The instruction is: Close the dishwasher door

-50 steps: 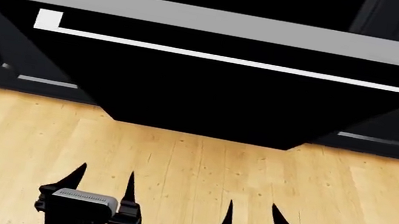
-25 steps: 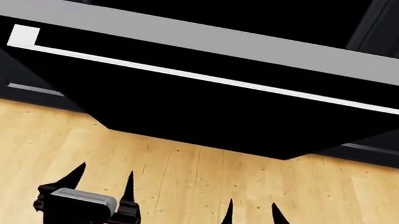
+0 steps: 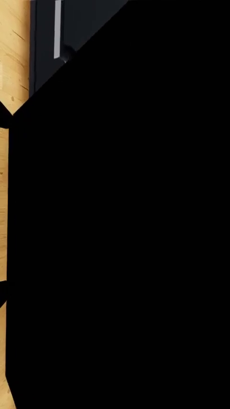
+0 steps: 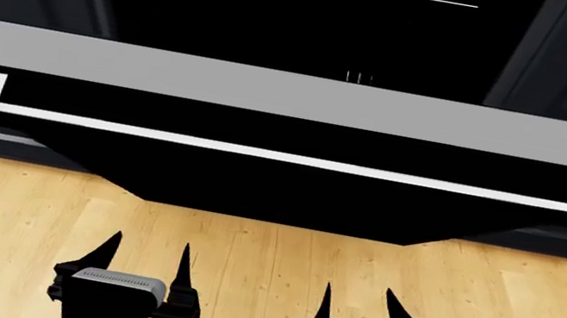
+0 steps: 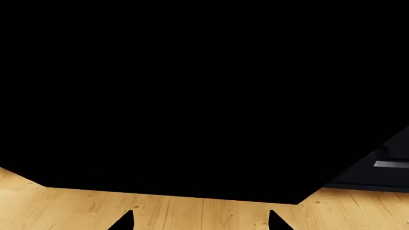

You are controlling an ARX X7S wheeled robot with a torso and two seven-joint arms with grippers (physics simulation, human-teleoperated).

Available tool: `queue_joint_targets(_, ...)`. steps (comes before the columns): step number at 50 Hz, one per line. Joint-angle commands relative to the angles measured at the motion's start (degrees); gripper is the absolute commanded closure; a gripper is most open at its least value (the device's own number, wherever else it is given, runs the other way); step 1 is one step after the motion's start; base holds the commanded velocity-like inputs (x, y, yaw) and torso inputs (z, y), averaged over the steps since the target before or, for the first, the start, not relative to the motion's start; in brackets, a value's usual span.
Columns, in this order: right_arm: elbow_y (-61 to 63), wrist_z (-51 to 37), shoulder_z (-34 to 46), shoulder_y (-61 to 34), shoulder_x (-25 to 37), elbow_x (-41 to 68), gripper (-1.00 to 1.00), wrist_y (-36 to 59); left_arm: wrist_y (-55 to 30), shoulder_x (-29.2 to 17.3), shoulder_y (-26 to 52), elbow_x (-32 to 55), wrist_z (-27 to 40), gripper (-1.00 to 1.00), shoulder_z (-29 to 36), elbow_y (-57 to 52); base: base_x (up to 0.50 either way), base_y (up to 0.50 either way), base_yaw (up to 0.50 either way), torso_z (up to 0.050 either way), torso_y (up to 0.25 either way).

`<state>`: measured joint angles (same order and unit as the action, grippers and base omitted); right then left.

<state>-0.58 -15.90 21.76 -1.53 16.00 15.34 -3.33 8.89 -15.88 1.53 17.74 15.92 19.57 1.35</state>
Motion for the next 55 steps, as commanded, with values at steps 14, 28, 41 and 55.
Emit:
queue_joint_targets(14, 0.22, -0.38, 0.30, -0.20, 0.37, 0.33, -1.00, 0.06, -0.01, -0.28, 0.25, 0.34, 0.36, -1.00, 0.35, 0.03, 0.22, 0.00, 0.00, 0.000, 0.000)
queue_joint_targets(28, 0.14, -0.68, 0.54, 0.02, 0.44, 0.37, -1.00, -0.34, 0.19, -0.46, 0.18, 0.47, 0.55, -1.00, 0.54, 0.07, 0.22, 0.00, 0.00, 0.000, 0.000)
queue_joint_targets(41, 0.29, -1.01, 0.42, 0.17, 0.49, 1.08, -1.00, -0.27, 0.21, -0.57, 0.26, 0.61, 0.73, -1.00, 0.75, 0.12, 0.07, 0.00, 0.00, 0.000, 0.000)
queue_joint_targets(55, 0.26, -1.18, 0.63, 0.03, 0.57, 1.42, -1.00, -0.13, -0.16, -0.67, 0.43, 1.14, 1.05, -1.00, 0.77, 0.15, 0.00, 0.00, 0.00, 0.000, 0.000)
